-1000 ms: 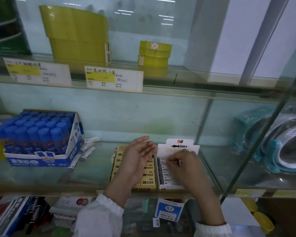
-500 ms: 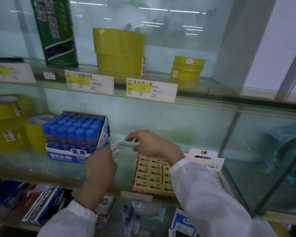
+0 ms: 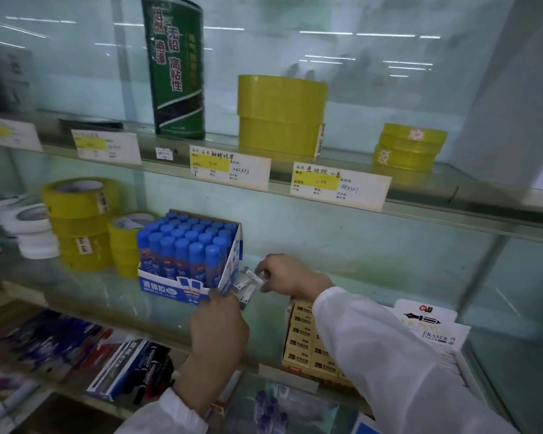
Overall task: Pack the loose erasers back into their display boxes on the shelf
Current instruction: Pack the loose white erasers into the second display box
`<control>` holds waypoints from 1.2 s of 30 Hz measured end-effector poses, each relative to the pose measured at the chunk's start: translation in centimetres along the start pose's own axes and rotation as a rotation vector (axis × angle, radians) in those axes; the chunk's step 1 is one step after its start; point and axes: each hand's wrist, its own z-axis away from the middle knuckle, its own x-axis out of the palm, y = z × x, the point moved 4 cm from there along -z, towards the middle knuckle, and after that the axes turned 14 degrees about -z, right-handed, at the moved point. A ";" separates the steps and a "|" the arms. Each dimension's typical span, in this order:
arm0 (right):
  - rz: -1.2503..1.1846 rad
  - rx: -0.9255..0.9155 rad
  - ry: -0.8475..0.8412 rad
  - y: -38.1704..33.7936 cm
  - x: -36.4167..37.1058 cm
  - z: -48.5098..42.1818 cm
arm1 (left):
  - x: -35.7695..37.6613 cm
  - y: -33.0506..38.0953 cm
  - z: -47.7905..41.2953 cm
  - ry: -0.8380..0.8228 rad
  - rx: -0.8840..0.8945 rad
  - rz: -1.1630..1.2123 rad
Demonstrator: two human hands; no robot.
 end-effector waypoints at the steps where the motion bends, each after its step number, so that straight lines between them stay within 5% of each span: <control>1: 0.027 -0.001 0.024 0.0 0.2 -0.1 | -0.3 0.3 0.0 0.037 0.010 0.020; 5: 0.031 0.037 0.089 0.5 0.3 -0.2 | -1.2 2.0 -1.5 0.198 0.127 0.108; 9: -0.242 0.091 0.141 1.5 -2.3 1.0 | -0.1 3.3 -3.9 0.083 0.222 0.043; 17: -1.450 0.185 0.375 2.8 -5.8 5.9 | 1.1 4.1 -4.7 0.095 0.294 0.006; 22: -2.194 0.364 0.215 2.6 -4.4 7.1 | 1.1 3.9 -5.2 -0.005 0.262 0.218; 25: -1.930 0.382 0.110 2.9 -4.2 7.7 | 1.4 3.5 -5.2 -0.021 0.230 0.319; 28: -1.035 0.370 0.166 3.5 -4.4 7.9 | 1.4 3.2 -5.1 -0.097 0.166 0.552; 31: -0.359 0.309 0.146 2.6 -3.7 7.3 | 1.5 2.8 -4.9 -0.413 -0.179 1.344; 33: -0.244 0.314 0.102 2.2 -2.6 6.6 | 1.3 3.3 -4.1 -0.699 -0.418 2.011; 36: -0.130 0.319 0.054 1.8 -1.6 6.1 | 1.6 3.7 -3.1 -0.894 -0.557 2.437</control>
